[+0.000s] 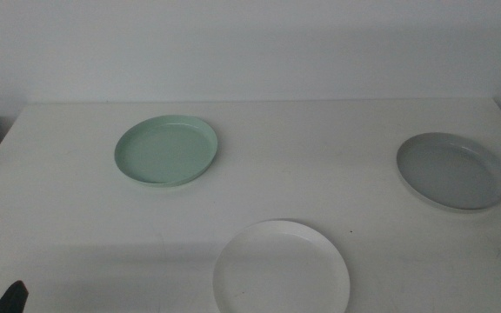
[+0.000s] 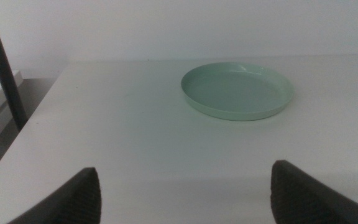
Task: Stack the three bowls on top of each other.
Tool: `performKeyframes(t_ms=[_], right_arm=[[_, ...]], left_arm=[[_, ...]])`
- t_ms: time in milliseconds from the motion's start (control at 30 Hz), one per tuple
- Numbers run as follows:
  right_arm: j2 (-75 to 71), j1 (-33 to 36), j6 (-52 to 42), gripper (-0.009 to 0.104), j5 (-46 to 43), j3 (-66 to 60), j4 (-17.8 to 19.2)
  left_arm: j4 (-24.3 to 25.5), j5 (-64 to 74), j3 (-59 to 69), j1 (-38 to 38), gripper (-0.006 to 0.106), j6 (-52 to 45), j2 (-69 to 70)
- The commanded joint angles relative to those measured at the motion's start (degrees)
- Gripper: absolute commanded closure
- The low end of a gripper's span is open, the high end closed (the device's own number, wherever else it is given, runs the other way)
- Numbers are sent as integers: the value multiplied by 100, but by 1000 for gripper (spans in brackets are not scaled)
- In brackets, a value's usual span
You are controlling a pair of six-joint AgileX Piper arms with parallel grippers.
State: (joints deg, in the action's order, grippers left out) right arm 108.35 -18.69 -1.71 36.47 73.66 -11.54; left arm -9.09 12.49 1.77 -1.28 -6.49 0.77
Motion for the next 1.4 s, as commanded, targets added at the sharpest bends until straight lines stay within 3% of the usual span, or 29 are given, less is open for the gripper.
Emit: performKeyframes(t_ms=[0, 233, 300, 400, 533, 767, 1033, 1367], right_arm=[[2, 27, -221, 48, -496, 182, -210], [624, 164, -585, 58, -1147, 182, -806], [688, 200, -746, 70, -1282, 182, -922], [702, 250, -850, 97, -1364, 182, -1143], [297, 430, -949, 96, -1202, 73, -1282], [-1433, 1163, -929, 96, -1761, -1174, -1550], [-2701, 2903, -927, 96, -1666, -2361, -1709], [-2263, 4647, -943, 96, -2561, -2895, -1535]], left_arm=[[-50, -402, -27, -3, -3, 40, -27], [-50, -402, -27, -3, -3, 40, -27], [-50, -402, -27, -3, -3, 40, -27], [-50, -402, -27, -3, -3, 40, -27], [-50, -402, -27, -3, -3, 40, -27], [-50, -402, -27, -3, -3, 40, -27], [-50, -402, -27, -3, -3, 40, -27], [-50, -402, -27, -3, -3, 40, -27]])
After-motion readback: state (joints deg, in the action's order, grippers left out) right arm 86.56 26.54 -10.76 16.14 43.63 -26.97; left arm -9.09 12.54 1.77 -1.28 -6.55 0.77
